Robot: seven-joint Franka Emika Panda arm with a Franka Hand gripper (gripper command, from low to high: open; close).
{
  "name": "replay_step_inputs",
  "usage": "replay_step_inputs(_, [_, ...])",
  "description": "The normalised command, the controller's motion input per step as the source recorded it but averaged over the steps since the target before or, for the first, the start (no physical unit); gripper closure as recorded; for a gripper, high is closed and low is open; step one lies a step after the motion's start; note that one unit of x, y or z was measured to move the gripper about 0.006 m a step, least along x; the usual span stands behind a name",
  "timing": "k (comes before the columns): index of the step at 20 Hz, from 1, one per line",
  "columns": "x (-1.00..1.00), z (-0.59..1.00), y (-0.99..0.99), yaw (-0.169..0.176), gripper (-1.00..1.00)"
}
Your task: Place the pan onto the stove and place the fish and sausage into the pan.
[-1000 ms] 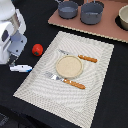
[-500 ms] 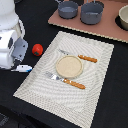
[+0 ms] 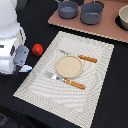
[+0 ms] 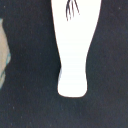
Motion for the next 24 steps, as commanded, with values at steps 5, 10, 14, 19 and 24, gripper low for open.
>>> replay_step_inputs(5, [0.17,-0.17,0.00,0.000,-1.00])
replay_step_inputs(10, [0.12,-0.17,-0.01,0.000,-1.00])
replay_step_inputs(14, [0.15,-0.14,-0.01,0.000,1.00])
replay_step_inputs(19, [0.14,-0.12,-0.01,0.000,1.00])
replay_step_inputs(24, [0.11,-0.14,-0.02,0.000,1.00])
